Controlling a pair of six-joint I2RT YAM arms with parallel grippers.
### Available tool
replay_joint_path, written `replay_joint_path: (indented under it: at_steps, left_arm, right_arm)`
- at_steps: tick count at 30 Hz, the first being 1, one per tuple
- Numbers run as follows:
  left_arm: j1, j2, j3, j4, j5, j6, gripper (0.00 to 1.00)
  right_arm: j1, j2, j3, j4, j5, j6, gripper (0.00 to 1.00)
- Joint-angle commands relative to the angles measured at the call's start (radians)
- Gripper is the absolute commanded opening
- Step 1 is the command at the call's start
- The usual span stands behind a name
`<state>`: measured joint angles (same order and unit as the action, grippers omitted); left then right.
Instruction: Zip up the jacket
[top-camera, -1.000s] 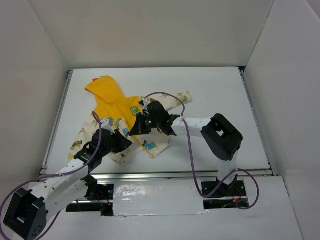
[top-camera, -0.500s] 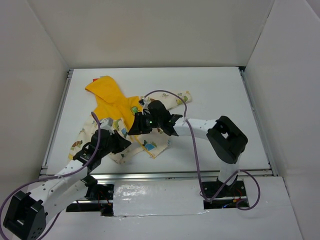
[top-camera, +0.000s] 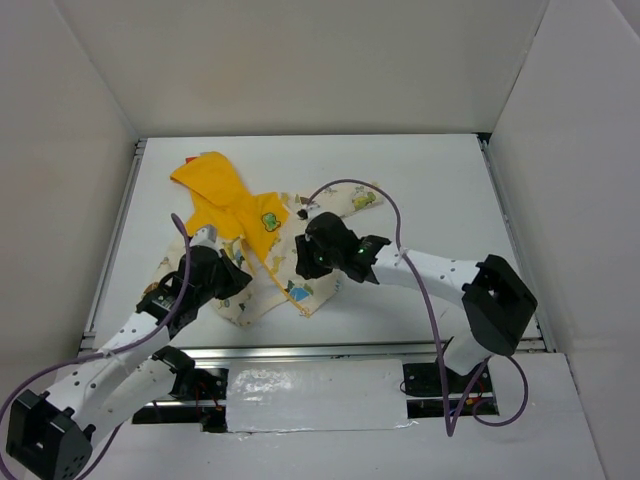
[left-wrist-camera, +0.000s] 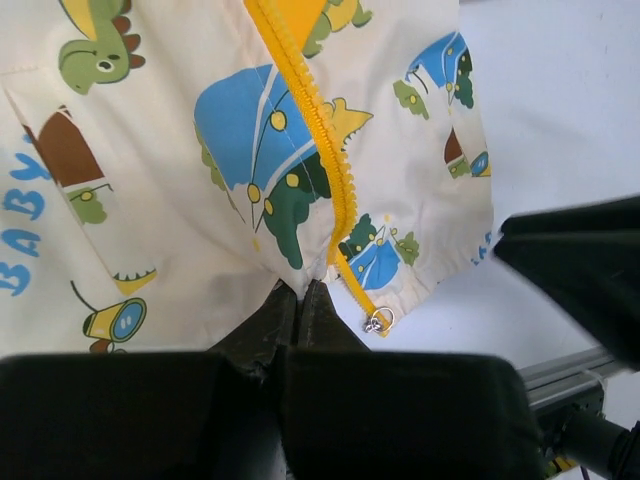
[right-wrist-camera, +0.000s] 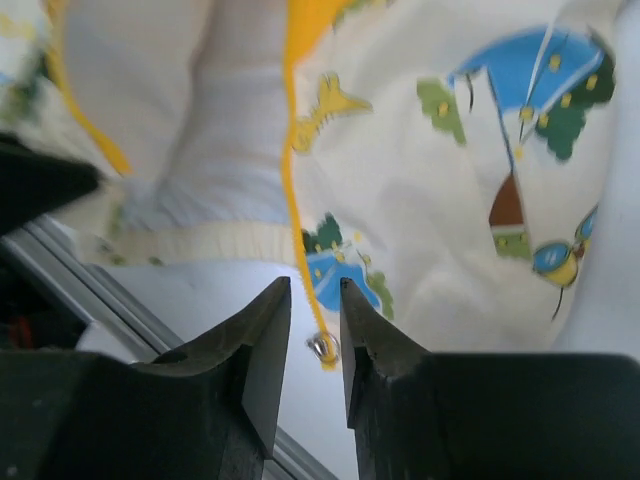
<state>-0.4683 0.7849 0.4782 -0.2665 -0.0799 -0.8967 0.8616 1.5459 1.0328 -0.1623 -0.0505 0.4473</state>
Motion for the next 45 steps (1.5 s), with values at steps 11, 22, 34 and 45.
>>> replay_joint_path:
  at_steps: [11,22,34,45]
  left_arm:
    - [0.01,-0.009,0.151,-0.197,-0.093,0.033,0.0]
    - [0.011,-0.003,0.138,-0.188,-0.087,0.041,0.0]
    - [0.011,0.005,0.135,-0.185,-0.089,0.045,0.0]
    - [0.013,0.034,0.123,-0.16,-0.086,0.042,0.0]
  right_arm:
    - [0.169,0.167,0.006,-0.164,0.13,0.027,0.36]
    - [0.191,0.215,-0.002,-0.172,0.116,0.051,0.33]
    - [0.206,0.207,-0.002,-0.183,0.146,0.073,0.08]
    - [0.267,0.071,0.003,-0.23,0.199,0.106,0.0]
